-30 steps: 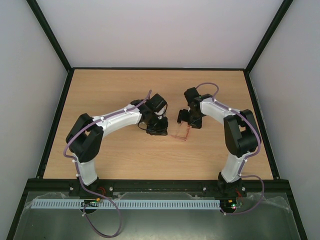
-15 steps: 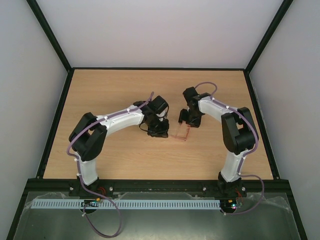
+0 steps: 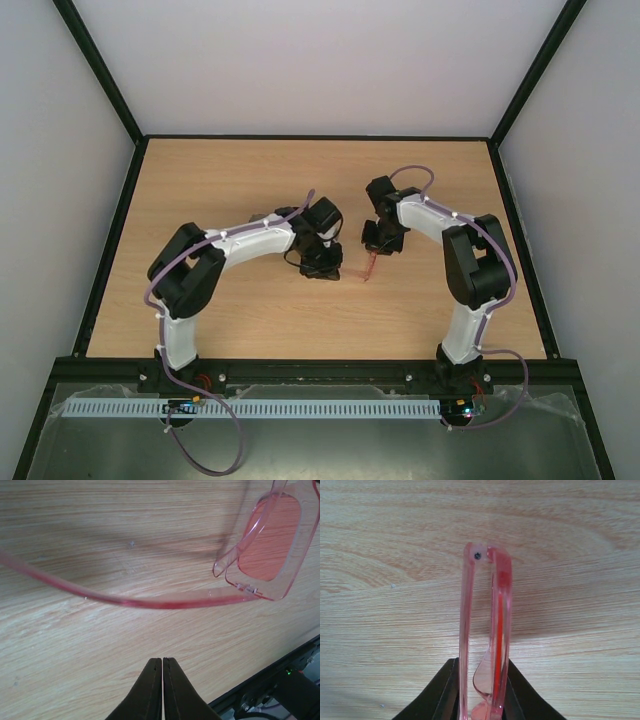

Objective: Organize the sunglasses
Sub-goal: Fold the sunglasses at the center of the board.

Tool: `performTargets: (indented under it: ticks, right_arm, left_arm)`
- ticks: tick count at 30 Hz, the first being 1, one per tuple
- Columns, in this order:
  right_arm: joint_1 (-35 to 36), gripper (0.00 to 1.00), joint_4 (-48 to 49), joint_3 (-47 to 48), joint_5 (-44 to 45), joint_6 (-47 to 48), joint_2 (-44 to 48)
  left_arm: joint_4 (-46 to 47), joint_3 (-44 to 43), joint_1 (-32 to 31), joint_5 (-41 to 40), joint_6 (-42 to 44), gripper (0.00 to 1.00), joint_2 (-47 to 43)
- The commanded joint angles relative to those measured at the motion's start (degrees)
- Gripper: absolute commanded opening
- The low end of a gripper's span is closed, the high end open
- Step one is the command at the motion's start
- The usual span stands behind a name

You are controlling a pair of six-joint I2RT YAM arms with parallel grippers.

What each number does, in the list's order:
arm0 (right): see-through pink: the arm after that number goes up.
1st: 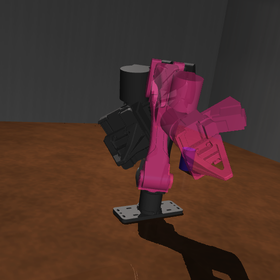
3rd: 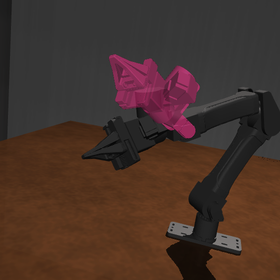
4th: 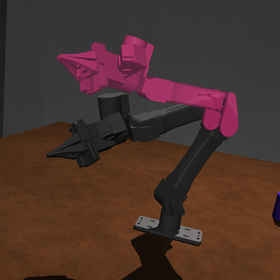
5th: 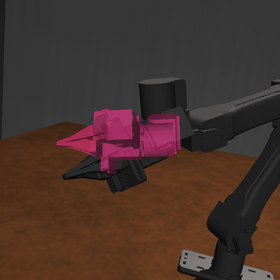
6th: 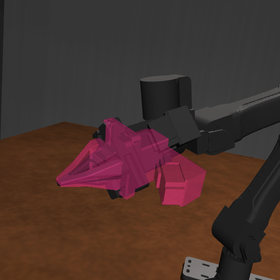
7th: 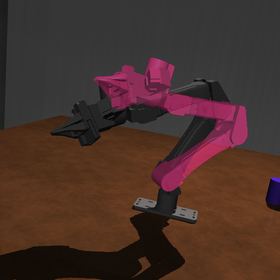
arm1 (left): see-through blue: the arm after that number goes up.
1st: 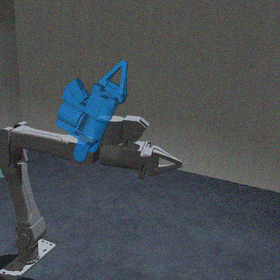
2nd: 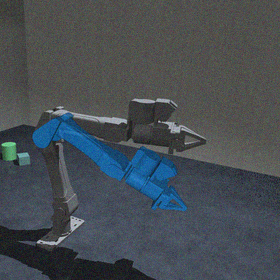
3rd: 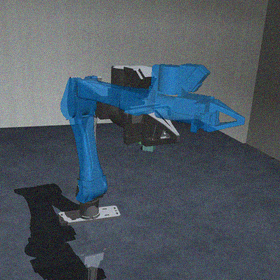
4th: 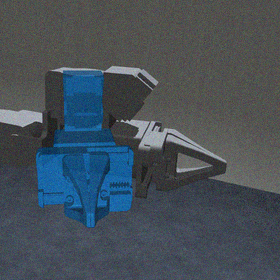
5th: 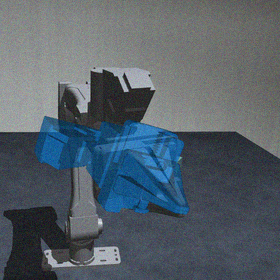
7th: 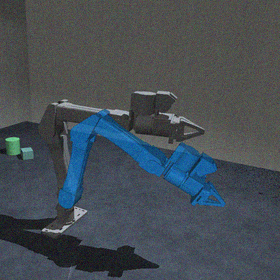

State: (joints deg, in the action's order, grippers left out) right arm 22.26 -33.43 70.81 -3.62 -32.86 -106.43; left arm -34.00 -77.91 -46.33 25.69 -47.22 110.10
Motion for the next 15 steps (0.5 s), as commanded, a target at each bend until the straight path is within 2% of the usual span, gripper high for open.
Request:
performTargets:
  ticks: [1, 11, 15]
  right_arm:
    - [0.24, 0.2, -3.7, -1.25, 0.92, 0.84, 0.58]
    - [0.24, 0.2, -3.59, -2.05, 0.97, 2.37, 1.46]
    - [0.24, 0.2, -3.26, -2.71, 0.76, 2.93, 2.02]
  left_arm:
    - [1.65, -0.19, -0.05, -0.35, -0.97, 0.05, 2.72]
    - [-0.51, -6.73, 1.3, -5.67, -1.1, 0.04, 7.98]
    - [-1.55, -13.12, 2.16, -7.4, -1.12, 0.03, 12.61]
